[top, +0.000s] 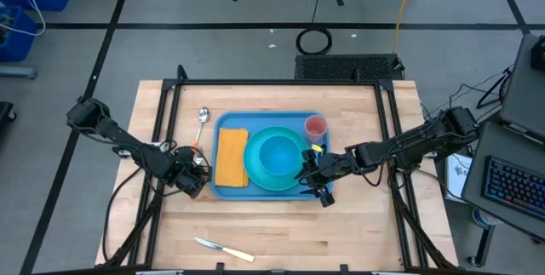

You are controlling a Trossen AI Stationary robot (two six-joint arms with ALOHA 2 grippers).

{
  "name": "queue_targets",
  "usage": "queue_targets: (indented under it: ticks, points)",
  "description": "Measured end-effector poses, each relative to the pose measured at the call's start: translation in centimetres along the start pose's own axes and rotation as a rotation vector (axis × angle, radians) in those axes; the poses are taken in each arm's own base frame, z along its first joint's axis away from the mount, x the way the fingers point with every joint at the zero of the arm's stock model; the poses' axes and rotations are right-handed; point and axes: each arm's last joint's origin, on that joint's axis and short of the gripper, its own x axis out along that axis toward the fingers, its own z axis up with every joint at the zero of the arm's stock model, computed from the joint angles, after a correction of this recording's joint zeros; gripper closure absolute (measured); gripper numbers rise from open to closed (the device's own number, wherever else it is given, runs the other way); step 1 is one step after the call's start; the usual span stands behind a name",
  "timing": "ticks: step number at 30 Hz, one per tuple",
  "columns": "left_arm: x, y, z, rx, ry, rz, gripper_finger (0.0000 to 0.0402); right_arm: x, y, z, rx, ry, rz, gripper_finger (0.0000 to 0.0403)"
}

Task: Set up tray
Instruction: Put the orange fork on the yellow napkin

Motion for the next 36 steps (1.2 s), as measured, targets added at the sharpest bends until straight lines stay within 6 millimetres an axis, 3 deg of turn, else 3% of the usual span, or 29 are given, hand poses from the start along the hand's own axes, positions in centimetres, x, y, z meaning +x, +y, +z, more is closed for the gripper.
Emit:
queue_targets:
  ticks: [7,9,36]
  points:
    - [0.1,0.1,0.0,0.009,0.001,0.013,0.0372,0.0,0.0,0.0,0.000,0.000,0.000,0.0187]
    - [0.1,0.1,0.0,0.017,0.001,0.012,0.0388,0.0,0.0,0.0,0.000,0.000,0.000,0.0187]
    - [-1.8,-2.2,0.3,0.059,-0.027,-0.087,0.0393,0.0,0.0,0.0,0.000,0.000,0.000,0.0187]
